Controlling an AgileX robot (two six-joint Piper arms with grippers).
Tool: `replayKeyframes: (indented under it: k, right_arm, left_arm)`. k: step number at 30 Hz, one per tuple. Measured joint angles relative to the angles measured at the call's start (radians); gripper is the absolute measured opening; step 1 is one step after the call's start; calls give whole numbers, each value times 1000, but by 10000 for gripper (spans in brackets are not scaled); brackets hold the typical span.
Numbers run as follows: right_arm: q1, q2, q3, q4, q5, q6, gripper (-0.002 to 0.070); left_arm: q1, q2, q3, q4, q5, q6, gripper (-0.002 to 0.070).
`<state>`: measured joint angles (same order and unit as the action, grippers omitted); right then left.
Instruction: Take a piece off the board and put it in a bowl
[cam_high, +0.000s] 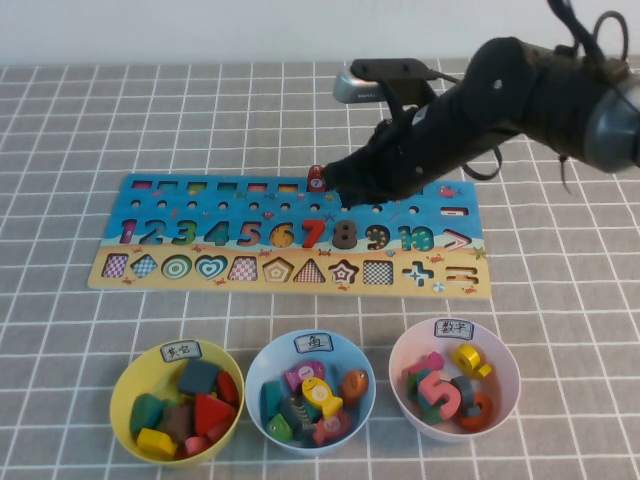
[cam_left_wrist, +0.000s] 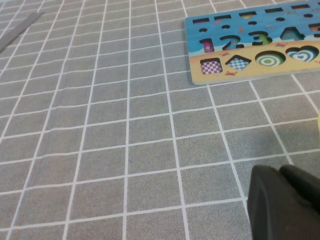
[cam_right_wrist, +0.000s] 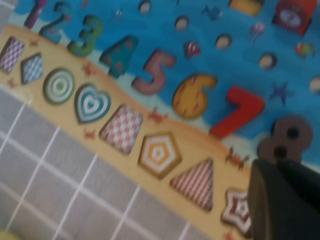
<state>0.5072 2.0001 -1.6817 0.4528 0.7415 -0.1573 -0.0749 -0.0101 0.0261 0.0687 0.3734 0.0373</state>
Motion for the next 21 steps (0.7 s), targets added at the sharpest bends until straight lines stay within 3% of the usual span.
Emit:
replayKeyframes:
  k: [4, 12, 21]
  right_arm:
    - [0, 73, -102, -42, -1, 18, 47]
    - [0, 178, -223, -64, -60, 29, 283]
    - [-8, 229, -228, -135, -141, 143, 319]
  left_arm:
    - [0, 0, 0, 0, 0, 0, -4]
    - [0, 0, 0, 0, 0, 0, -4]
    - [0, 0, 0, 0, 0, 0, -4]
